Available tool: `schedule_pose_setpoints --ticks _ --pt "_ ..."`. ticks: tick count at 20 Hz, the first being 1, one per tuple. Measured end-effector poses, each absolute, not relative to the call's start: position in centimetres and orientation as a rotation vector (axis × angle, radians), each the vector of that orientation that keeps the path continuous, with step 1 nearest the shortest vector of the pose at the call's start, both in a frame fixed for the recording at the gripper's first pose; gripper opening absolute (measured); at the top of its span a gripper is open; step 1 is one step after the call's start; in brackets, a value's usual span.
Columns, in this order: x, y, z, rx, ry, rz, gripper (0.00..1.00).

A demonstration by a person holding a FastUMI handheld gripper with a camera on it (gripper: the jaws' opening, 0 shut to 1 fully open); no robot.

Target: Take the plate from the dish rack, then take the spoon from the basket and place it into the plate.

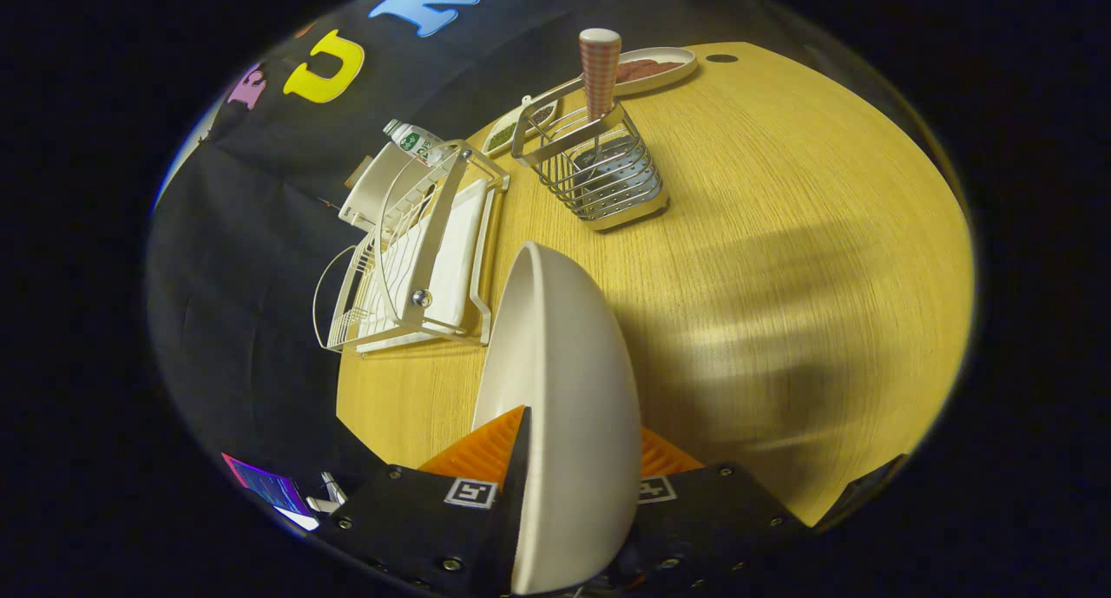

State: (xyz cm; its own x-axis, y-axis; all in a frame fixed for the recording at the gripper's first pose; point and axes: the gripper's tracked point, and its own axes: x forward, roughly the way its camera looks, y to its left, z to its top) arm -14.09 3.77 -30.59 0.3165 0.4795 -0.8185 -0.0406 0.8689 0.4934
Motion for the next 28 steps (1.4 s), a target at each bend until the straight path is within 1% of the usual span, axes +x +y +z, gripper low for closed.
schedule_pose_setpoints --ticks 2,5,6,8,13,15,18,22,28 --pt "-14.2 3.1 -30.7 0.375 1.198 0.364 0.66" --pt "-14.4 0.2 -31.3 0.267 1.172 0.337 0.66" --pt "-14.6 -0.5 -31.4 0.262 1.168 0.334 0.71" --pt "-14.7 -3.3 -30.8 0.217 1.132 0.284 0.72" --pt "-12.3 -7.6 -24.6 0.153 0.864 0.23 0.72" --pt "-10.8 -8.4 -21.8 0.133 0.745 0.214 0.72" --pt "-9.0 -8.6 -18.3 0.113 0.617 0.214 0.72" --pt "-6.6 -7.6 -15.3 0.05 0.463 0.236 0.72" --pt "-2.8 -5.7 -13.1 -0.031 0.259 0.243 0.72"
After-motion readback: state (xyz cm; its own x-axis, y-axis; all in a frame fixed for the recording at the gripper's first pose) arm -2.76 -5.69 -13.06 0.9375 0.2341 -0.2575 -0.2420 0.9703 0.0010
